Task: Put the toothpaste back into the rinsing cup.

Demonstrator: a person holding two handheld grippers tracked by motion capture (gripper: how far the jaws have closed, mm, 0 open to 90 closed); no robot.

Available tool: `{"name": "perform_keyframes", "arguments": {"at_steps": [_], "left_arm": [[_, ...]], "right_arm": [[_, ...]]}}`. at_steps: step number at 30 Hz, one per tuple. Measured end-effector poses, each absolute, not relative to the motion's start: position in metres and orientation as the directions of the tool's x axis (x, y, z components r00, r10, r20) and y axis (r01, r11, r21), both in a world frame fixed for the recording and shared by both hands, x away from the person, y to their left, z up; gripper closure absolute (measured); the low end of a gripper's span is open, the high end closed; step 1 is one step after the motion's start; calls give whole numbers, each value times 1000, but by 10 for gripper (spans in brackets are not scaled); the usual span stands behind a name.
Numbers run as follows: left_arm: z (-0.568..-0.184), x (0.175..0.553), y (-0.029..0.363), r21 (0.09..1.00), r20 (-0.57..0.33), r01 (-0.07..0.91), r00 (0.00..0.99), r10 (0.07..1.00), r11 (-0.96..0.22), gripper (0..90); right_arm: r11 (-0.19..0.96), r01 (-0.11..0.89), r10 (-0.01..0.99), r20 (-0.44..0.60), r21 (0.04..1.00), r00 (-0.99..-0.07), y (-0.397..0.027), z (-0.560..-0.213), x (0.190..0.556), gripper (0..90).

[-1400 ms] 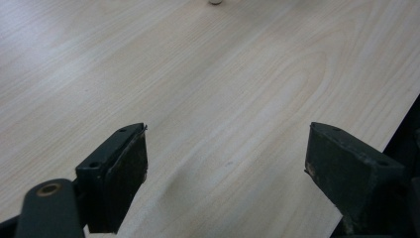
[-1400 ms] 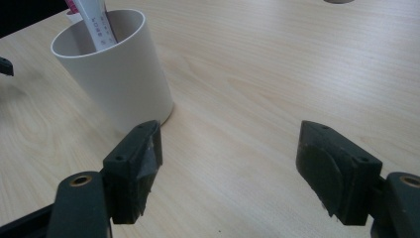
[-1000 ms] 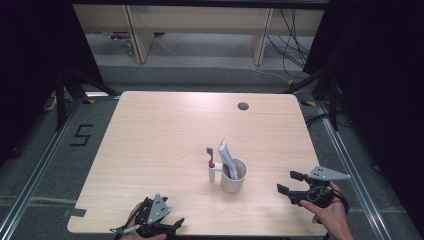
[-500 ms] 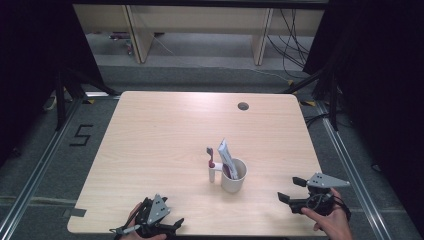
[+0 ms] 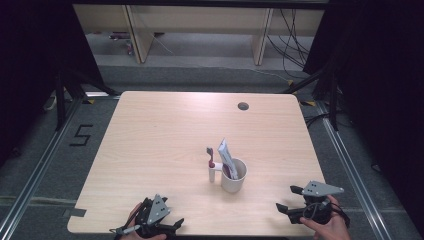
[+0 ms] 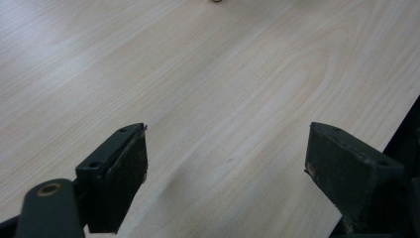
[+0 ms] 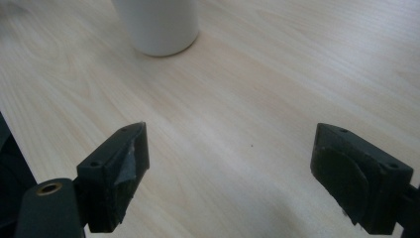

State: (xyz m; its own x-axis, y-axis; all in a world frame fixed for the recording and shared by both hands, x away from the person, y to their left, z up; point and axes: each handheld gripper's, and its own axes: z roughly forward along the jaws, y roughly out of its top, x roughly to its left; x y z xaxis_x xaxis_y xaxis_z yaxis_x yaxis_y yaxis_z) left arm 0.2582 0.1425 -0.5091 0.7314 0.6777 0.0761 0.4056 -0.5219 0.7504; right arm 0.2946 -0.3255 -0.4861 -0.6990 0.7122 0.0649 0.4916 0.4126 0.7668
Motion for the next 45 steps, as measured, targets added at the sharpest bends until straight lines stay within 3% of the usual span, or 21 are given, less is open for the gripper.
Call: {"name": "perform_keyframes", "arguments": {"at_steps": [24,25,45], "left_arm": [[-508,257,143,743,84,409,728,681,-530,163],[-508,256,142,748,77,411,726,683,-521,163],[-508,256,142,747,79,409,729,680,-525,163]], "right_arm": [[483,496,699,24,722,-715,-328,-494,278,159],[458,532,717,58,712,-695,-327,-493,274,159],[452,543,729,57,707,-682,-329,-494,276,159]]}}
